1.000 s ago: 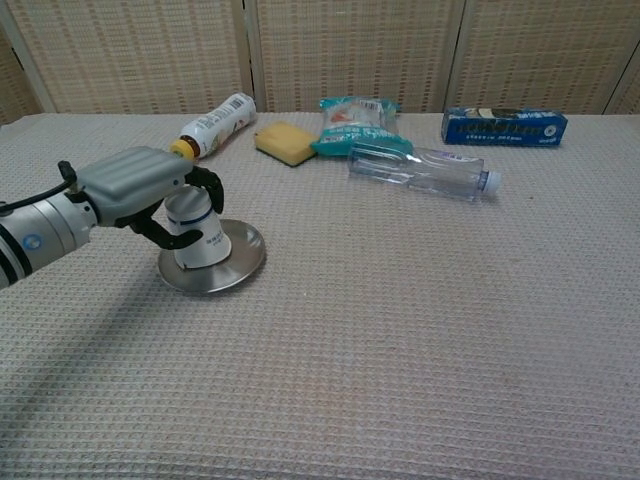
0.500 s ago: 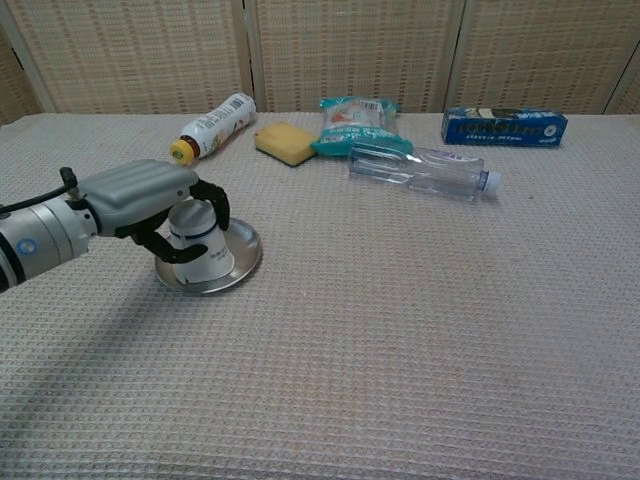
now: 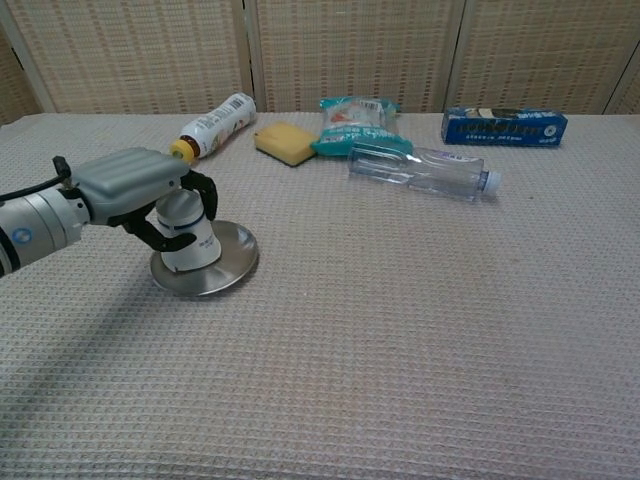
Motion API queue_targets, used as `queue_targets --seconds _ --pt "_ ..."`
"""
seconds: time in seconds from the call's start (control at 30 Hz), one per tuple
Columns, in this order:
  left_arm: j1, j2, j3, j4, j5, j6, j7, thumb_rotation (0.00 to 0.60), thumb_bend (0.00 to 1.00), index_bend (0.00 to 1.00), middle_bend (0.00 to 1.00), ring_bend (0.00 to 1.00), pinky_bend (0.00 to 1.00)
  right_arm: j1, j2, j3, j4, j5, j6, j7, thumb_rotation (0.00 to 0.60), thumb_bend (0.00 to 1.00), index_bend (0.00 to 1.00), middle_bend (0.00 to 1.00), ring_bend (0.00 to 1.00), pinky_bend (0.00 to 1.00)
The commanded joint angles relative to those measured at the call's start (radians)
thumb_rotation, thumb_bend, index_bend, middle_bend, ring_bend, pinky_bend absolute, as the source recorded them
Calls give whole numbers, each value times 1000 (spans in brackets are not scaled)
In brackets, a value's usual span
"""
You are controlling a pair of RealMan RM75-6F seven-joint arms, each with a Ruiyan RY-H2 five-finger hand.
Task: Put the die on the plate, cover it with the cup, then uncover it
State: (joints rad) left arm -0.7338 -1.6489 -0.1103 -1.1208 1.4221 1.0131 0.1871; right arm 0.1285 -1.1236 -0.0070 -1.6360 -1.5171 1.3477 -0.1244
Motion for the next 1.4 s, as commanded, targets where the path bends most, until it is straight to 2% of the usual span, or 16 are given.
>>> queue_targets --seconds 0.03,0.17,0.27,0.5,0.57,0.8,0.97,1.17,1.3,1.4 --pt "-5 -35 -8 67 -9 4 9 600 392 431 476 348 666 0 0 1 0 1 0 1 525 217 0 0 0 0" --pt "0 -21 -2 34 1 8 -37 600 391 431 476 348 666 -1 0 2 1 1 3 2 525 217 0 0 0 0" --pt "3 13 11 -38 14 2 -65 600 392 431 475 348 666 0 -1 0 0 -2 2 1 525 218 0 0 0 0" --pt "-3 104 25 -217 -23 -93 -131 600 400 431 477 356 668 -5 1 -2 -3 -8 13 2 525 217 0 0 0 0" --pt "-7 107 19 -215 -23 -90 -131 600 399 431 477 355 668 -5 1 -2 -3 -7 11 1 525 217 0 0 0 0" --pt "-13 51 -4 -75 -30 -46 -47 600 409 431 476 356 667 -3 1 -1 -3 -4 7 1 525 218 0 0 0 0" --pt "-12 13 -8 -1 -24 -17 -47 600 413 431 476 355 666 -2 0 -1 -2 0 3 -2 527 217 0 0 0 0" --pt "-4 34 21 -51 14 -8 -78 600 416 431 476 355 664 -3 -1 0 -3 2 4 -5 527 217 0 0 0 0" --pt "-7 75 37 -135 4 -56 -80 600 426 431 476 356 665 -5 0 0 -5 0 9 -4 526 217 0 0 0 0" --pt "-12 87 32 -152 -8 -71 -75 600 428 431 477 355 664 -6 2 -1 -6 -3 12 -3 526 218 0 0 0 0"
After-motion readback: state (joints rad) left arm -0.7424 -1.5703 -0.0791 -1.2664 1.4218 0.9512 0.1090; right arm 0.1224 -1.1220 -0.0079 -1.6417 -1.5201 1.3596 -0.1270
